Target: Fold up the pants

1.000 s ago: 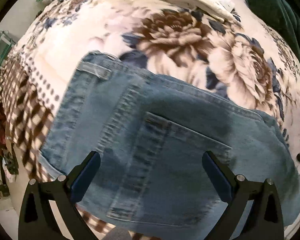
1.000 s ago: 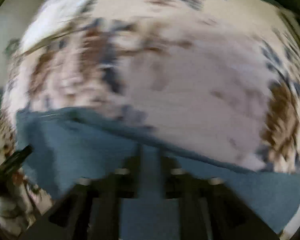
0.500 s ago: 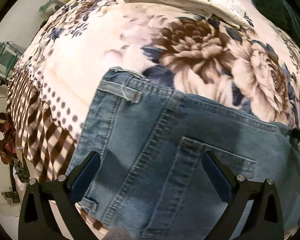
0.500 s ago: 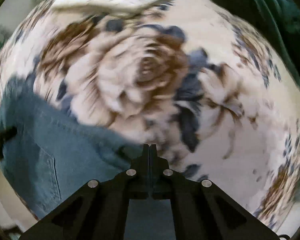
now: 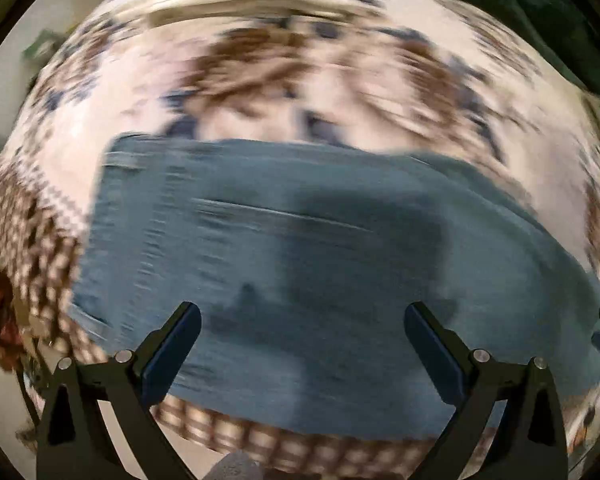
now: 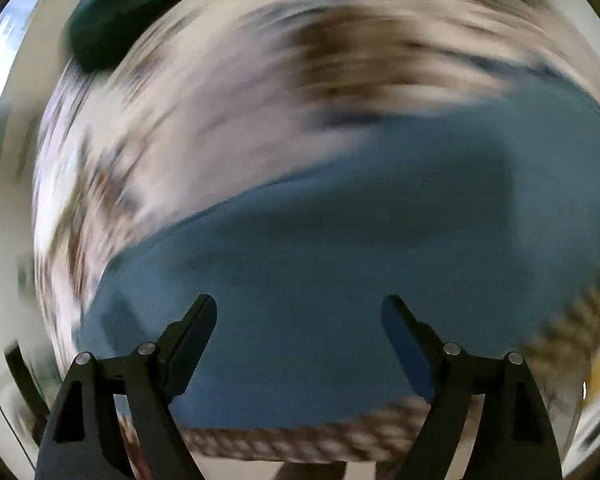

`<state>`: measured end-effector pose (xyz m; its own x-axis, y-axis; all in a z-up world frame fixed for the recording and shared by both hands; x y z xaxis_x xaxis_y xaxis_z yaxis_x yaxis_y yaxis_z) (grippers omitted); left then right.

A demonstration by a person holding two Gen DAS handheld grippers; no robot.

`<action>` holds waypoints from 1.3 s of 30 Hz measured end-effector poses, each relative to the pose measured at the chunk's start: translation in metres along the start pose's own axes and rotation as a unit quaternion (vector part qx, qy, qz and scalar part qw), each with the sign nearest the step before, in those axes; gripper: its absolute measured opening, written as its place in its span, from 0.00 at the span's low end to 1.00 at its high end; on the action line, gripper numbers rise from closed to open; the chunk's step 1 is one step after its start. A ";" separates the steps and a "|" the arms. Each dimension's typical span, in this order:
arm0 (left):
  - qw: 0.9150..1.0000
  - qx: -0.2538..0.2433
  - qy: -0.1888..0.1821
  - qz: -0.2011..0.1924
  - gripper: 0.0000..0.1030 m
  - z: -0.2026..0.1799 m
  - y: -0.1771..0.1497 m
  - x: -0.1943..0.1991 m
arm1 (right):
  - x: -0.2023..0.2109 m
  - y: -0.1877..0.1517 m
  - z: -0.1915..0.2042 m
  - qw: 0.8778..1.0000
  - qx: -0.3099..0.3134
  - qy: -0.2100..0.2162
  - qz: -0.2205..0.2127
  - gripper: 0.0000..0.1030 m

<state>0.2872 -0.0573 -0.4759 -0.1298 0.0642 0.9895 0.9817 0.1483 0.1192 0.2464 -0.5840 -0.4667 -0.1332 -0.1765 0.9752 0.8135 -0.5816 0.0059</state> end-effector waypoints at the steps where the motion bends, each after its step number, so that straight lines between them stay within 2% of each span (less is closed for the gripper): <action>1: 1.000 -0.013 -0.005 0.005 1.00 -0.016 -0.003 -0.002 | 0.014 -0.003 -0.046 0.998 -0.053 -0.006 -0.020 0.84; 3: 0.999 -0.039 -0.014 0.019 1.00 -0.052 -0.012 -0.008 | 0.031 -0.010 -0.119 0.990 -0.135 -0.003 -0.047 0.84; 6: 0.997 -0.067 -0.029 0.035 1.00 -0.105 -0.024 -0.021 | 0.036 -0.017 -0.217 0.965 -0.253 0.015 -0.064 0.84; 8: 0.995 -0.077 -0.035 0.045 1.00 -0.138 -0.030 -0.029 | 0.029 -0.017 -0.251 0.952 -0.294 0.033 -0.079 0.84; 11: 0.993 -0.096 -0.039 0.054 1.00 -0.184 -0.037 -0.037 | 0.016 -0.005 -0.272 0.953 -0.290 0.060 -0.071 0.77; 12: 0.992 -0.102 -0.039 0.057 1.00 -0.197 -0.040 -0.039 | 0.008 -0.001 -0.264 0.956 -0.275 0.079 -0.066 0.70; 13: 0.991 -0.110 -0.040 0.058 1.00 -0.212 -0.042 -0.040 | 0.003 0.006 -0.261 0.962 -0.255 0.078 -0.054 0.47; 15: 0.990 -0.123 -0.038 0.059 1.00 -0.234 -0.046 -0.041 | 0.002 0.011 -0.246 0.969 -0.231 0.070 -0.062 0.13; 16: 0.989 -0.131 -0.032 0.059 1.00 -0.245 -0.048 -0.042 | 0.011 0.014 -0.246 0.970 -0.221 0.050 -0.084 0.11; 19: 0.987 -0.150 -0.021 0.055 1.00 -0.269 -0.050 -0.043 | 0.046 0.016 -0.247 0.960 -0.212 -0.005 -0.180 0.11; 20: 0.986 -0.155 -0.017 0.052 1.00 -0.276 -0.050 -0.044 | 0.050 0.019 -0.252 0.959 -0.212 -0.017 -0.188 0.12; 21: 0.986 -0.158 -0.016 0.050 1.00 -0.282 -0.052 -0.043 | 0.050 0.021 -0.258 0.960 -0.216 -0.004 -0.178 0.15; 22: 0.986 -0.161 -0.013 0.048 1.00 -0.288 -0.052 -0.045 | 0.040 0.021 -0.269 0.961 -0.235 0.026 -0.143 0.19; 23: 0.986 -0.162 -0.010 0.047 1.00 -0.292 -0.052 -0.047 | 0.034 0.020 -0.272 0.961 -0.245 0.034 -0.125 0.23; 25: 0.986 -0.161 -0.010 0.048 1.00 -0.299 -0.053 -0.055 | 0.022 0.011 -0.284 0.962 -0.252 0.052 -0.090 0.48; 26: 0.985 -0.163 -0.006 0.050 1.00 -0.302 -0.053 -0.062 | 0.019 0.006 -0.287 0.961 -0.254 0.063 -0.089 0.51; 29: 0.984 -0.166 -0.004 0.056 1.00 -0.308 -0.057 -0.084 | -0.002 -0.003 -0.294 0.953 -0.265 0.125 -0.076 0.53; 30: 0.984 -0.163 -0.008 0.064 1.00 -0.308 -0.057 -0.095 | -0.012 -0.002 -0.295 0.947 -0.269 0.158 -0.077 0.54; 32: 0.986 -0.152 -0.018 0.068 1.00 -0.307 -0.055 -0.105 | -0.027 0.006 -0.293 0.945 -0.271 0.165 -0.076 0.55; 36: 0.988 -0.129 -0.042 0.071 1.00 -0.301 -0.050 -0.116 | -0.031 0.024 -0.279 0.931 -0.256 0.220 -0.141 0.54; 39: 0.987 -0.134 -0.045 0.072 1.00 -0.302 -0.044 -0.119 | -0.040 0.037 -0.262 0.936 -0.236 0.221 -0.140 0.56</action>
<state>0.3012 -0.3692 -0.5742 0.0142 0.1540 0.9880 0.9909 -0.1343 0.0067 0.1337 -0.8070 -0.5637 -0.6095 -0.2154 0.7630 0.3851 -0.9216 0.0474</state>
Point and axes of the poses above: each gripper's, at about its wrist camera, not at the fingertips, and x roughly against the way its jaws point, z to its left, y to its top, the point moved 1 cm from there along -x, roughly the way its jaws point, and after that the axes turned 5 degrees about -y, right-handed, at the moved point
